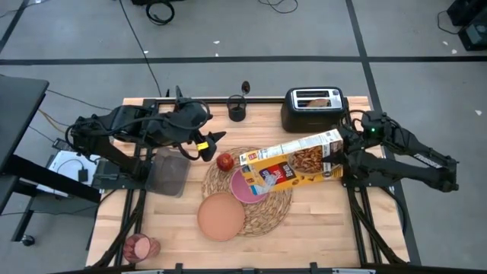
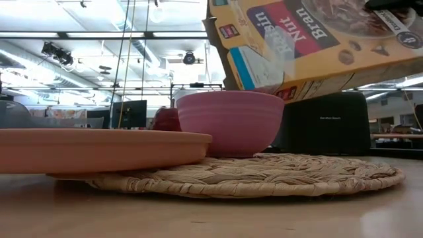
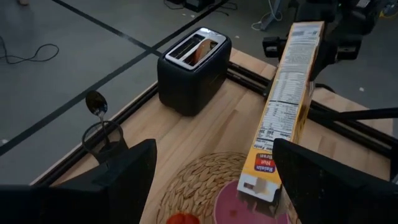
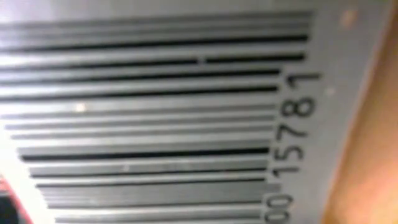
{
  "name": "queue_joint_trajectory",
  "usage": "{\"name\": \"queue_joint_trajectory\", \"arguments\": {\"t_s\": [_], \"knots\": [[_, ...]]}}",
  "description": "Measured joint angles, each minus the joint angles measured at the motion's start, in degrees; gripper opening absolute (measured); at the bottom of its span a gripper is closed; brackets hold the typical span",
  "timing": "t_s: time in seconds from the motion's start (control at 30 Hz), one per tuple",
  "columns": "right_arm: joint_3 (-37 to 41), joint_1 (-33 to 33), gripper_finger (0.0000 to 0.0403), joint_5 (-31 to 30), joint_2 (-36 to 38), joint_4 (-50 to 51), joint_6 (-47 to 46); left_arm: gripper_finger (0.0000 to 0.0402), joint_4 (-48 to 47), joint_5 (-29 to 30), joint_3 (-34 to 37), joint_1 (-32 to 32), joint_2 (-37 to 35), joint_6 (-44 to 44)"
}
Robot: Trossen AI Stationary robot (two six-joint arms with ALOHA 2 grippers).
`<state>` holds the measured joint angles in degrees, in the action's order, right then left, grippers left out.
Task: Arrange a breakfast setting
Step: Pour the cereal into the pink bowl
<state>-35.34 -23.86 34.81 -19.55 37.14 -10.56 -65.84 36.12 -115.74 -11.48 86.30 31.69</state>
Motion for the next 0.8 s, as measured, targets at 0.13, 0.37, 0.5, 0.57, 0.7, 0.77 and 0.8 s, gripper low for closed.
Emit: {"name": "queue_joint_trajectory", "arguments": {"t_s": [0.13, 0.37, 0.5, 0.57, 0.7, 0.77, 0.8], "knots": [[-2.18, 2.38, 0.0207, -2.23, -3.16, 0.27, 1.89, 0.0327, -1.28, 0.00, 0.00, -0.01, 0.00, 0.74], [-7.38, 7.51, 0.0207, -6.04, -8.88, 2.86, 7.45, 0.0327, -5.06, -0.39, 0.00, -0.01, 0.00, 2.60], [-10.84, 10.66, 0.0207, -9.14, -12.58, 5.18, 11.06, 0.0327, -5.20, -0.39, 0.00, -0.37, 0.00, 2.60], [-12.46, 12.18, 0.0207, -10.85, -14.45, 6.12, 12.76, 0.0327, -5.47, -0.40, 0.00, -0.38, 0.00, 2.62], [-14.89, 14.95, 0.0207, -12.97, -17.58, 6.63, 15.16, 0.0327, -5.62, -0.45, 0.00, -0.40, 0.00, 2.64], [-15.71, 16.08, 0.0207, -13.29, -18.77, 6.32, 15.69, 0.0327, -5.62, -0.46, 0.00, -0.40, 0.00, 2.64], [-16.00, 16.62, 0.0207, -13.55, -19.22, 6.26, 16.01, 0.0327, -5.62, -0.44, 0.00, -0.40, 0.00, 2.64]]}}
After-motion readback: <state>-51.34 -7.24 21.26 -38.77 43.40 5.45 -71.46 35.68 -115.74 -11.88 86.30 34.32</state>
